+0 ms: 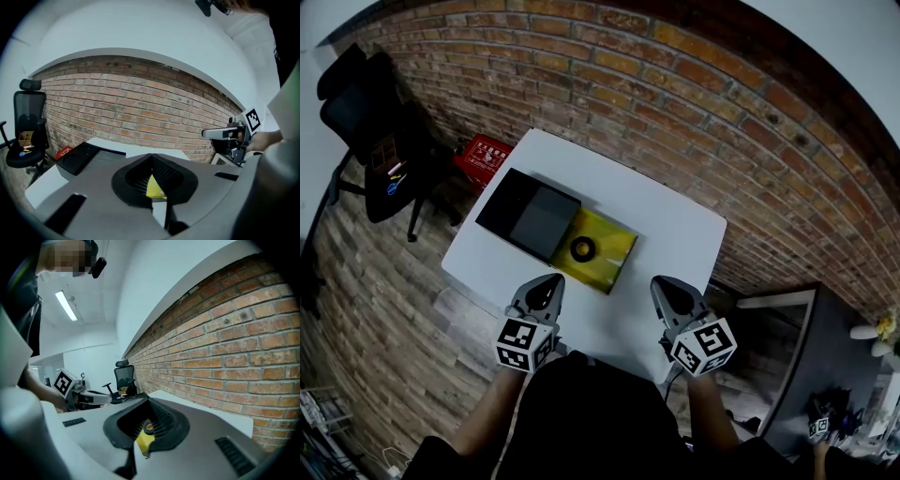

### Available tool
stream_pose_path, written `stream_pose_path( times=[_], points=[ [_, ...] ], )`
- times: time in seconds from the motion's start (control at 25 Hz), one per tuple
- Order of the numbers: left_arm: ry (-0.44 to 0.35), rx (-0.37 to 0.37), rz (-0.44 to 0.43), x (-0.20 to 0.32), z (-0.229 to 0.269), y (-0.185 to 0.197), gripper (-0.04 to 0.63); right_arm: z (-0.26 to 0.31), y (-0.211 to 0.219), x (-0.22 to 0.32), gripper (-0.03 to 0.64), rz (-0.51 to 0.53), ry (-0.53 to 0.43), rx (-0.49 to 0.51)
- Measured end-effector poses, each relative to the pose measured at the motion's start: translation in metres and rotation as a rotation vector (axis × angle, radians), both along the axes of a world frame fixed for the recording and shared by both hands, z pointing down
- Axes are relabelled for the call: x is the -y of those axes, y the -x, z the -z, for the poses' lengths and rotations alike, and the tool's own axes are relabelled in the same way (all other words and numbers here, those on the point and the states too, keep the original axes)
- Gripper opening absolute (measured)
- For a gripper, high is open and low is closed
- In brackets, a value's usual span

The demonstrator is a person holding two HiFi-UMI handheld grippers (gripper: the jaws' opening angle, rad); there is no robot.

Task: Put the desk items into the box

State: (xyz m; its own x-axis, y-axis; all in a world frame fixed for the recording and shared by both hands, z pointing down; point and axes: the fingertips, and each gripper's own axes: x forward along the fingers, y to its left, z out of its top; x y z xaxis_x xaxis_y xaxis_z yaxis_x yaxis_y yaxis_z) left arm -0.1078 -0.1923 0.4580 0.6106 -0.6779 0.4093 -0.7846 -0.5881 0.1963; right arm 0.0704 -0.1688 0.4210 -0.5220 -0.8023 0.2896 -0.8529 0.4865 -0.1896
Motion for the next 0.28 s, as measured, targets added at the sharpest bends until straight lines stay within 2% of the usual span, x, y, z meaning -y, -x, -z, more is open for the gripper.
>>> stream_pose_path(
  times=[0.28],
  points=[
    [0.0, 0.003, -0.002, 0.0012, -0.004, -0.0034, 0.011, -0.005, -0.0037, -0.0013, 0.02, -0.011, 0.013, -0.002]
  ],
)
